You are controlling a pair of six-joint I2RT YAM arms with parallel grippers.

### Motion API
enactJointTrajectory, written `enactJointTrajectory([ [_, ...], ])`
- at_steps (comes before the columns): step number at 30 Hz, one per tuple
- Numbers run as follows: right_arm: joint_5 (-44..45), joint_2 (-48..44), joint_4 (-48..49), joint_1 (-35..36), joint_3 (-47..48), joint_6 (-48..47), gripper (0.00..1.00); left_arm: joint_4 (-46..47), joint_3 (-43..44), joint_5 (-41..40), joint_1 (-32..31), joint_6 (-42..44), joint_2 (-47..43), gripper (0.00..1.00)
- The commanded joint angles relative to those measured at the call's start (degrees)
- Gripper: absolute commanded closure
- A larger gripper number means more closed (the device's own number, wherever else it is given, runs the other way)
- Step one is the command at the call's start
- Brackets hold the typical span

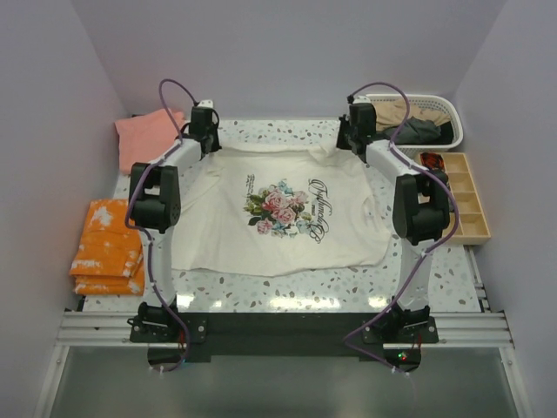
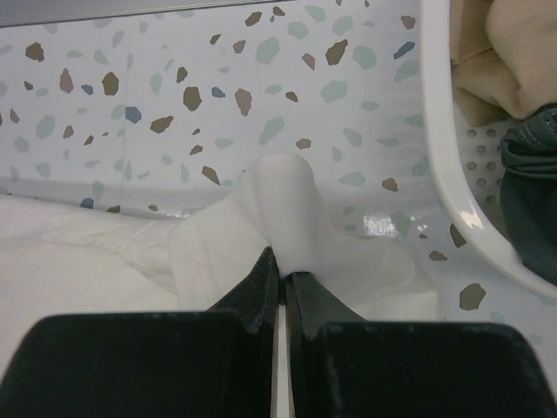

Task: Fold and stack the t-shirts
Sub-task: Flatten the tshirt out

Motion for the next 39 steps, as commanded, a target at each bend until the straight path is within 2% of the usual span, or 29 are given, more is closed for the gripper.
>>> enactJointTrajectory([
  [1,-5.1,0.1,3.4,-0.5,1.4,0.9,1.00,-1.6,2.6,3.0,1.1,2.4,0.8,0.90],
  [2,-5.7,0.0,3.1,-0.5,1.4,1.0,1.00,-1.8,2.5,3.2,1.1,2.4,0.7,1.00],
  [7,-10.3,-3.2,-1.7,-0.4,0.1,3.2,1.00,-2.9,-1.9,4.9,1.1,2.2,-3.2,1.00],
  [13,-15.9,-12.6,-6.9,-0.4,-8.0,6.2,1.00,-7.2,-5.6,7.3,1.1,1.7,-9.3,1.00],
  [17,-16.6,-17.8,-9.2,-0.4,-13.1,5.6,1.00,-8.4,-6.1,2.7,1.1,3.4,-9.9,1.00],
  [21,-17.6,-20.2,-13.7,-0.3,-14.6,4.6,1.00,-9.9,-3.2,-1.2,1.7,6.1,-8.2,1.00],
  [25,-26.0,-22.0,-13.9,0.0,-19.5,5.2,1.00,-11.3,-0.1,-2.8,2.1,7.4,-7.3,1.00],
  [30,-22.0,-22.2,-12.2,0.7,-23.5,5.9,1.00,-11.3,1.7,-1.9,2.3,7.3,-6.2,1.00],
  [36,-16.0,-15.2,-7.8,0.7,-15.0,5.3,1.00,-14.1,11.8,-0.3,4.5,7.3,0.2,1.00],
  [39,-14.7,-8.2,-8.7,0.8,-5.1,4.9,1.00,-14.8,14.8,0.0,5.2,7.9,2.6,1.00],
])
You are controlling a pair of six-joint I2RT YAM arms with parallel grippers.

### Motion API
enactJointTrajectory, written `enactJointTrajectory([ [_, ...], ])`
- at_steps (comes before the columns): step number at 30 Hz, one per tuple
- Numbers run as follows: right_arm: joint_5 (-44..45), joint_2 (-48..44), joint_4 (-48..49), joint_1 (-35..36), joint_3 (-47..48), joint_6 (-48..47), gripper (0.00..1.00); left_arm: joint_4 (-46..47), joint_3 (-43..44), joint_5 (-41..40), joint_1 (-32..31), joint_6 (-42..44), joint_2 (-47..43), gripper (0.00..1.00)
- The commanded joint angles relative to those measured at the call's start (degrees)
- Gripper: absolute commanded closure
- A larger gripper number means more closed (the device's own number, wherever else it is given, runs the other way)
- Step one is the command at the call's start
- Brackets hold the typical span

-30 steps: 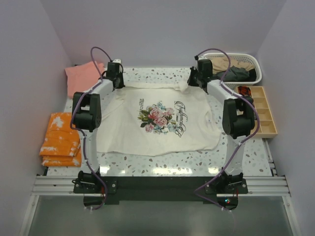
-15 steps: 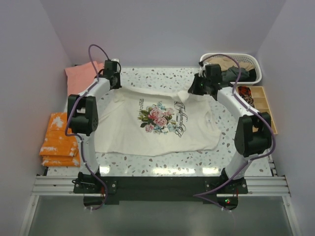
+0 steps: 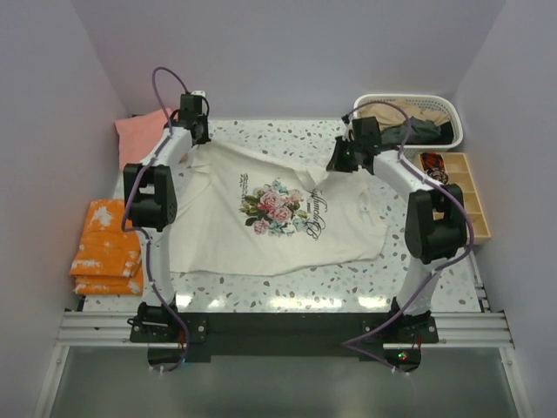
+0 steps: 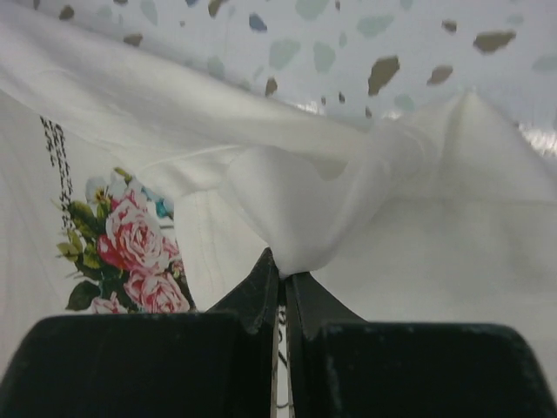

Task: Fold and stack the t-shirts
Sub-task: Flatten the tshirt out

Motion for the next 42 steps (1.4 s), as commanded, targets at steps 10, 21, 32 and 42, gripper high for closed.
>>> enactJointTrajectory([
  [10,1.8,25.6,15.4,-0.3,31.9,1.5,0.54,5.7,2.6,-7.1,6.3,0.6,0.7,0.00],
  [21,9.4,4.3,17.2,-0.4,13.1,-3.5,0.25,16.3,-19.6,12.5,3.0,-5.6,-22.0,0.00],
  [32,5.2,-3.8,12.6,-0.2,-7.6,0.1,0.28,25.6,-39.5,27.2,-8.5,-18.1,-20.9,0.00],
  [42,3.8,-3.6,10.6,0.3,-16.1,1.9,0.33,26.7,-52.1,25.1,-10.8,-18.0,-23.6,0.00],
])
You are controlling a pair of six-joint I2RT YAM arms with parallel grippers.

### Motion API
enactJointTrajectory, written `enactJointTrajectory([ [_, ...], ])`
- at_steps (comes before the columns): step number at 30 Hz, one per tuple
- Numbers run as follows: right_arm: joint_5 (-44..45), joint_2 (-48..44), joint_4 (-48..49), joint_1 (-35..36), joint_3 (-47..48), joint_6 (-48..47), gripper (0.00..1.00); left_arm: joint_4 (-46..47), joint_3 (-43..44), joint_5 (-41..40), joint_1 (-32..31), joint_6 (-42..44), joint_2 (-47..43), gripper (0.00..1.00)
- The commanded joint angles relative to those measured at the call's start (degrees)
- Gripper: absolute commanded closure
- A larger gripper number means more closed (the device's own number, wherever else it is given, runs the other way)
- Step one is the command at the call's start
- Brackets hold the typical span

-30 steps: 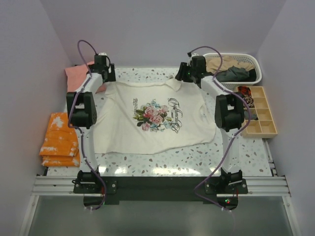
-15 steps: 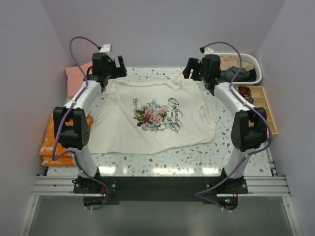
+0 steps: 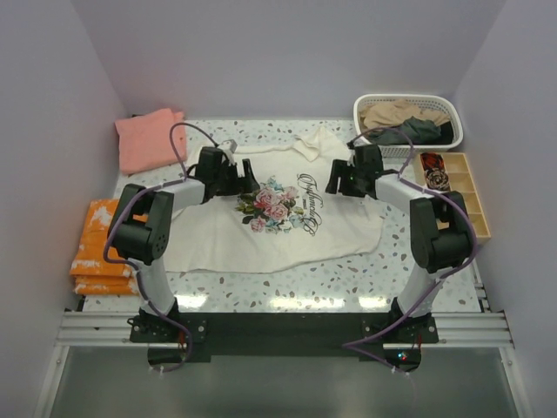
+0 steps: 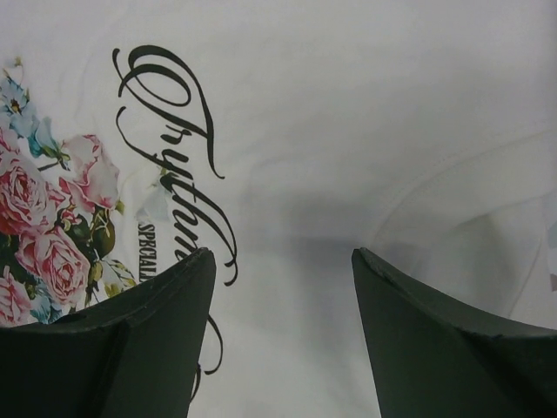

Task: Fold and stack the t-shirts
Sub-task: Flatten the tshirt out

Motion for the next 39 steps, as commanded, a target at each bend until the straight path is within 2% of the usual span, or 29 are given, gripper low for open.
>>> enactJointTrajectory([
  [1,-0.3,-0.9,-2.9,1.3,-1.5,1.8,0.34,-1.6,-4.8,-3.1,-1.6,-0.4,-3.0,0.00],
  [5,1.8,-3.0,-6.5,4.3,-6.2,4.8,0.35,-6.6,-11.8,-7.1,-3.1,-1.0,-7.9,0.00],
  [8,5.1,-7.0,-9.9,9.5,-11.2,7.2,0.35,-8.4,-17.3,-8.1,-4.6,-2.5,-12.2,0.00],
  [14,9.4,-22.1,-16.0,21.5,-24.3,16.6,0.35,-14.4,-23.4,-10.3,-8.2,-4.9,-21.6,0.00],
  [16,12.1,-29.0,-20.9,24.7,-26.0,19.3,0.34,-16.6,-24.1,-12.5,-8.2,-5.4,-24.1,0.00],
  [20,16.2,-40.1,-26.3,25.9,-26.7,22.3,0.33,-21.5,-23.8,-17.6,-8.2,-5.0,-29.7,0.00],
  [23,26.5,-44.5,-27.0,25.9,-22.2,19.1,0.28,-22.0,-20.7,-21.2,-8.2,-4.4,-29.2,0.00],
  [25,33.9,-44.1,-25.1,25.7,-19.2,14.8,0.25,-21.6,-16.7,-22.2,-8.2,-3.6,-27.9,0.00],
  [26,39.3,-41.9,-23.7,25.4,-16.8,13.4,0.18,-21.3,-15.5,-22.2,-8.2,-3.4,-26.3,0.00],
  [28,39.9,-37.9,-18.8,20.8,-14.6,9.7,0.17,-20.5,-11.1,-21.9,-8.2,-2.6,-24.3,0.00],
  [29,33.6,-36.1,-16.1,18.4,-13.4,8.1,0.17,-20.2,-9.6,-21.5,-8.2,-2.2,-22.3,0.00],
  [30,31.4,-32.2,-13.5,13.9,-13.2,7.4,0.18,-20.0,-8.1,-21.3,-8.3,-1.9,-21.3,0.00],
  [31,29.8,-30.5,-8.6,12.5,-13.0,6.5,0.18,-19.9,-5.7,-20.8,-8.2,-1.7,-20.4,0.00],
  [34,25.6,-22.9,-3.1,10.5,-11.0,3.5,0.18,-18.4,-3.6,-18.9,-8.2,-1.2,-17.9,0.00],
  [36,21.3,-17.6,-3.1,9.9,-7.1,1.9,0.19,-18.0,-3.3,-18.0,-8.2,-1.1,-17.3,0.00],
  [39,17.1,-14.2,-0.9,9.1,-5.3,1.1,0.19,-16.2,-5.2,-16.3,-8.2,-1.1,-16.5,0.00],
])
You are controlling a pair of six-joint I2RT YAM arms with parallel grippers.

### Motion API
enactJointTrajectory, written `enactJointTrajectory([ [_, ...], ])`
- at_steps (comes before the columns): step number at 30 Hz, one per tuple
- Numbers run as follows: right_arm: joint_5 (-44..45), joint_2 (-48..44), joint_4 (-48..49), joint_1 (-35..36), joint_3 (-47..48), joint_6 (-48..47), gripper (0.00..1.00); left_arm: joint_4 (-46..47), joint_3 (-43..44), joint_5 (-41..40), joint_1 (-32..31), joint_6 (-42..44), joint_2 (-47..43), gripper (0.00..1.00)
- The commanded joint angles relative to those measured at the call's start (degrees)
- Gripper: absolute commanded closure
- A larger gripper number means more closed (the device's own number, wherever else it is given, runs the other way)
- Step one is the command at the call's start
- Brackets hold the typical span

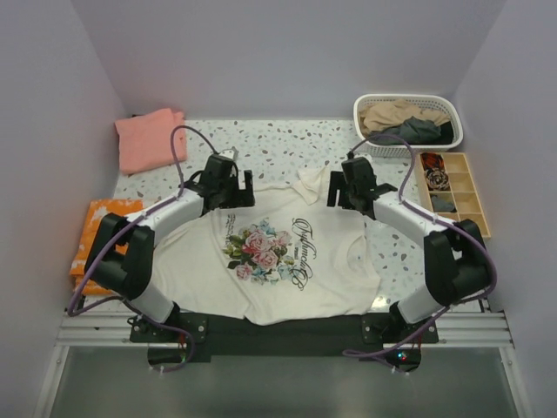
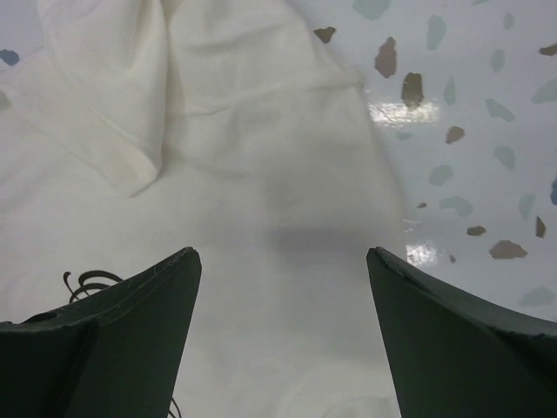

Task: Fold and stack the t-shirts
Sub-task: Flatten the tshirt out

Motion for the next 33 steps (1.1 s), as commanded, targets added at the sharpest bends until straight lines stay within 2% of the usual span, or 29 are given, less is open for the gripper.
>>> enactJointTrajectory([
  [1,-8.5,4.1,7.7,-0.6,4.6,-3.4,0.19,3.9,-0.8,4.0,0.0,1.1,1.2,0.00],
  [7,-14.2,8.8,11.9,-2.6,6.7,-3.4,0.19,7.5,-3.8,8.1,0.0,0.3,3.3,0.00],
  [12,-18.9,14.5,13.3,-4.9,9.7,-2.3,0.20,8.6,-5.3,7.8,0.0,0.5,5.2,0.00],
  [17,-17.3,20.0,12.5,-8.6,11.9,0.0,0.20,7.9,-5.8,5.6,0.0,0.8,6.3,0.00],
  [21,-16.3,25.1,6.9,-10.7,13.9,1.5,0.21,6.9,-6.3,4.3,0.5,1.2,7.0,0.00],
  [24,-11.0,26.4,4.3,-11.3,14.0,1.6,0.21,6.1,-6.8,3.6,1.7,1.4,7.0,0.00],
  [28,-8.0,24.6,5.8,-12.4,12.6,3.2,0.21,5.5,-7.9,2.7,4.1,1.7,6.2,0.00],
  [33,-7.3,20.9,7.1,-12.4,13.3,-0.7,0.21,6.7,-8.3,3.3,5.0,2.3,4.9,0.00],
])
